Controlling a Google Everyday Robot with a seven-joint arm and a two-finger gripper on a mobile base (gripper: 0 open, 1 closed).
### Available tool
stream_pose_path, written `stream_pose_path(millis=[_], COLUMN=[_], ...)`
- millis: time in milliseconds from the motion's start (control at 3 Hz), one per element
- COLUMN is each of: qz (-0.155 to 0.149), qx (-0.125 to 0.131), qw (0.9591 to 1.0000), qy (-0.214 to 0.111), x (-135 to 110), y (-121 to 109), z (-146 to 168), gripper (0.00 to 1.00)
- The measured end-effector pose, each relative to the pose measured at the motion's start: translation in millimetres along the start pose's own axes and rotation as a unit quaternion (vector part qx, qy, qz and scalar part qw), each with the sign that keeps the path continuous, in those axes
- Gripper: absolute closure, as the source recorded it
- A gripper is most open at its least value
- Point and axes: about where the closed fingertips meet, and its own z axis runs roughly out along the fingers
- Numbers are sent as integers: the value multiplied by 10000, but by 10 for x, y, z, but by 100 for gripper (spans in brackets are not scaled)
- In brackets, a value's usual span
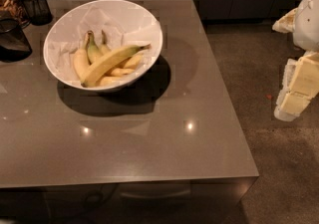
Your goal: Pick banana from white bowl
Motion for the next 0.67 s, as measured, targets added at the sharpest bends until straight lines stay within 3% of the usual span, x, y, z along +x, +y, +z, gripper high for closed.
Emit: stream_pose_path(millis=[333, 667], qz=[-52, -180], qx=[8, -281], qw=[10000, 9994], qy=[-9, 2], x=[-57, -244], y=[-32, -157], z=[-20, 59], gripper=[0, 0])
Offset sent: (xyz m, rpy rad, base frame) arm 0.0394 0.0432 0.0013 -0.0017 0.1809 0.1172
